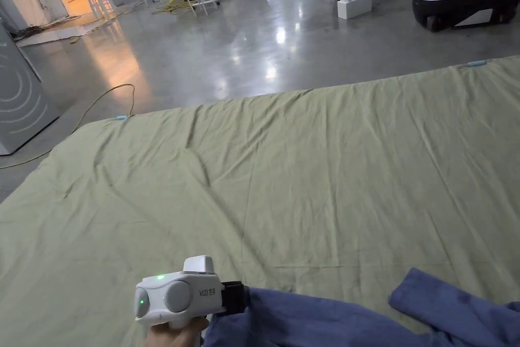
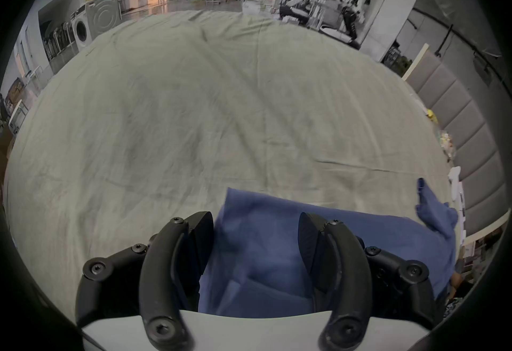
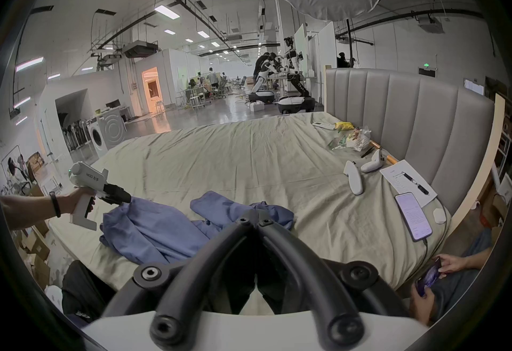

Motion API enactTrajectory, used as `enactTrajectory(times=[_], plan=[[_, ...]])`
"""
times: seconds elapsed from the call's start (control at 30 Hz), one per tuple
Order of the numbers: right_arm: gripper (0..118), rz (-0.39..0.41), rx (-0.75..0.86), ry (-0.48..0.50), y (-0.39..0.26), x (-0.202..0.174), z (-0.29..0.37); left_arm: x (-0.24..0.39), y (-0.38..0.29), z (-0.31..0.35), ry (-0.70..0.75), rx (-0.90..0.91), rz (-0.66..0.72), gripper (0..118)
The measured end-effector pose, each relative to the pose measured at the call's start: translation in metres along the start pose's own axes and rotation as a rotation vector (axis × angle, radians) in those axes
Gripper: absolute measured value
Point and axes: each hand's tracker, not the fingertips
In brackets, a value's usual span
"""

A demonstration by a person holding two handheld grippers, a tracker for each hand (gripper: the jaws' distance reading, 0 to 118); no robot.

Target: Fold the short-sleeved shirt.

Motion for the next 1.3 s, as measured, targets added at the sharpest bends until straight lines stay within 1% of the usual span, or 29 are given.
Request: enactTrajectory(times=[0.03,0.07,0.1,0.13,0.17,0.2,0.3,0.33,0.43,0.47,0.5,0.53,0.57,0.6,0.67,0.77,0.83,0.93,0.97,1.0,1.03,1.07,1.1,1.13,1.17,1.2,1.23,1.3], plan=[[0,0.003,-0.004,-0.006,-0.001,0.001,0.001,0.002,0.000,-0.005,0.021,-0.013,-0.018,62],[0,0.005,-0.007,-0.009,-0.002,0.002,0.001,0.004,-0.001,-0.008,0.030,-0.019,-0.033,57],[0,0.005,-0.013,-0.010,-0.003,0.003,0.001,0.007,-0.003,-0.009,0.043,-0.024,-0.049,44],[0,0.004,-0.019,-0.011,-0.004,0.003,0.000,0.013,-0.003,-0.008,0.054,-0.017,-0.098,15],[0,0.002,-0.025,-0.013,-0.006,0.004,-0.001,0.018,-0.003,-0.007,0.054,-0.018,-0.133,7],[0,-0.002,-0.032,-0.013,-0.007,0.005,-0.002,0.025,-0.006,-0.007,0.073,-0.028,-0.127,7],[0,-0.013,-0.053,0.009,-0.008,0.007,-0.013,0.045,-0.012,-0.016,0.142,-0.044,-0.277,6],[0,0.000,-0.058,0.015,-0.005,0.007,-0.019,0.047,-0.013,-0.020,0.164,-0.051,-0.304,6],[1,0.072,-0.093,0.037,0.004,0.015,-0.050,0.047,-0.005,-0.028,0.154,-0.100,-0.287,6],[7,0.101,-0.107,0.037,0.009,0.018,-0.063,0.046,-0.001,-0.029,0.151,-0.120,-0.282,6],[22,0.125,-0.135,0.030,0.012,0.022,-0.080,0.046,0.002,-0.029,0.150,-0.141,-0.285,6],[49,0.144,-0.158,0.021,0.017,0.027,-0.100,0.048,0.005,-0.031,0.150,-0.161,-0.298,6],[67,0.154,-0.175,0.017,0.020,0.031,-0.117,0.049,0.007,-0.032,0.151,-0.174,-0.305,6],[76,0.157,-0.218,0.020,0.022,0.038,-0.139,0.048,0.010,-0.035,0.153,-0.188,-0.305,6],[76,0.164,-0.245,0.021,0.021,0.050,-0.176,0.049,0.013,-0.037,0.164,-0.218,-0.302,6],[75,0.199,-0.400,0.064,0.009,0.070,-0.235,0.051,0.016,-0.038,0.175,-0.239,-0.313,6],[76,0.119,-0.499,0.122,-0.004,0.088,-0.264,0.051,0.017,-0.038,0.172,-0.246,-0.321,6],[75,-0.074,-0.577,0.137,-0.028,0.113,-0.288,0.049,0.017,-0.039,0.174,-0.242,-0.291,6],[75,-0.114,-0.586,0.147,-0.034,0.118,-0.288,0.049,0.017,-0.039,0.174,-0.242,-0.292,6],[75,-0.145,-0.578,0.169,-0.040,0.121,-0.288,0.053,0.014,-0.034,0.175,-0.242,-0.294,6],[75,-0.137,-0.540,0.176,-0.042,0.121,-0.283,0.054,0.013,-0.033,0.172,-0.244,-0.296,6],[74,-0.109,-0.512,0.170,-0.040,0.119,-0.278,0.054,0.013,-0.033,0.171,-0.242,-0.297,6],[69,-0.105,-0.515,0.175,-0.039,0.117,-0.273,0.053,0.013,-0.032,0.168,-0.242,-0.293,6],[51,-0.097,-0.512,0.196,-0.040,0.116,-0.270,0.054,0.013,-0.029,0.166,-0.241,-0.291,6],[29,-0.073,-0.513,0.200,-0.040,0.114,-0.268,0.055,0.012,-0.028,0.163,-0.243,-0.288,6],[12,-0.039,-0.526,0.200,-0.042,0.110,-0.267,0.057,0.011,-0.027,0.163,-0.242,-0.288,6],[10,-0.002,-0.526,0.196,-0.040,0.106,-0.265,0.058,0.008,-0.026,0.166,-0.237,-0.293,6],[8,-0.025,-0.530,0.227,-0.040,0.104,-0.261,0.061,0.004,-0.022,0.175,-0.215,-0.307,6]])
